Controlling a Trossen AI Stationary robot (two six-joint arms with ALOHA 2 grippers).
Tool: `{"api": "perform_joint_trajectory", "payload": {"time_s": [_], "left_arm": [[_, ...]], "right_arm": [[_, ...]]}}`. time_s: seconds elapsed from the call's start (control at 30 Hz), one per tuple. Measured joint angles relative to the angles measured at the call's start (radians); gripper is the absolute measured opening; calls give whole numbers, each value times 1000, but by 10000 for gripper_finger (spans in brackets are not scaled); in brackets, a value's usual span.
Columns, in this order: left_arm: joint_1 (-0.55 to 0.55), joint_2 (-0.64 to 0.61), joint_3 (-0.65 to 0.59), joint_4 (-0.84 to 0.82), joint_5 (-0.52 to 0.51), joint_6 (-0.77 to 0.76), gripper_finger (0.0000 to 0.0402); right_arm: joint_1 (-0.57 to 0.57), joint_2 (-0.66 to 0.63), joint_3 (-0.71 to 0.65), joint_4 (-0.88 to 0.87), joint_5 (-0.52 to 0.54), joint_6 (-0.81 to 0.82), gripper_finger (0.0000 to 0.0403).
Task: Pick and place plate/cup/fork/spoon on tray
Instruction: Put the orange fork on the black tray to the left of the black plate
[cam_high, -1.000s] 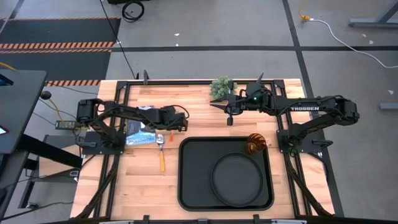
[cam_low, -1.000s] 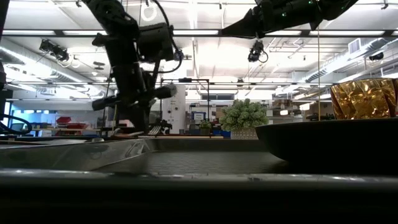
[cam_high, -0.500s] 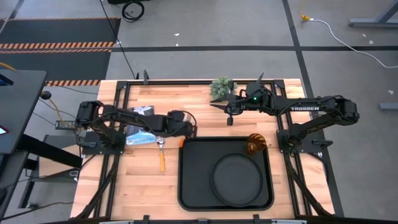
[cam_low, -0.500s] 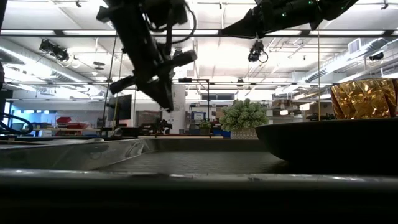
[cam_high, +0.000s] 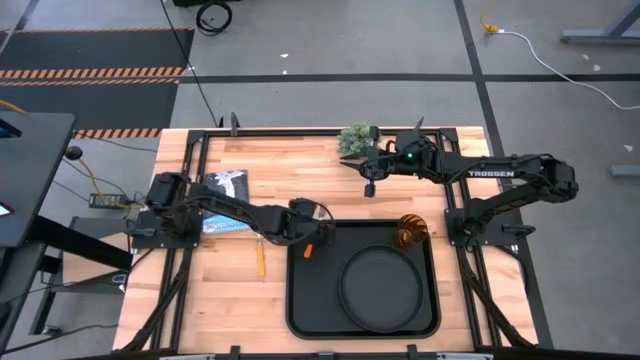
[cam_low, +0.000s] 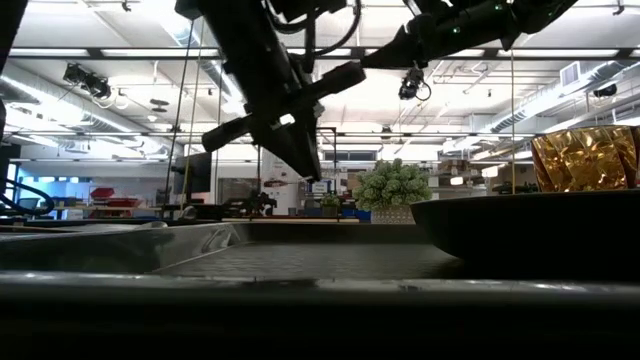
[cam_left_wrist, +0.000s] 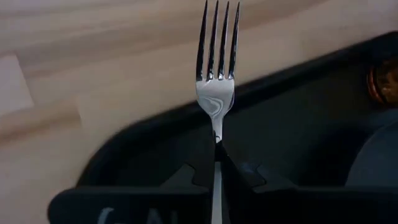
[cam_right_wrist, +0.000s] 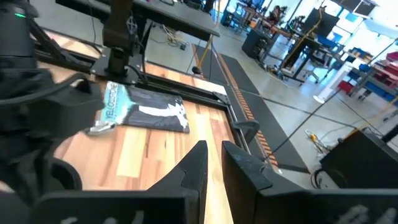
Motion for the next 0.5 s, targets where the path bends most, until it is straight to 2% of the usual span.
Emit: {"api": "perform_joint_trajectory", "payload": {"time_s": [0.2, 0.37, 0.5], "left_arm": [[-38, 67, 76, -12, 3, -44, 22], [-72, 97, 130, -31, 5, -90, 22], [-95, 129, 172, -55, -2, -122, 22]], "right_arm": [[21, -47, 0, -73, 10, 0, 54], [44, -119, 0, -151, 95, -1, 54], [62, -171, 0, -202, 108, -1, 54]]}}
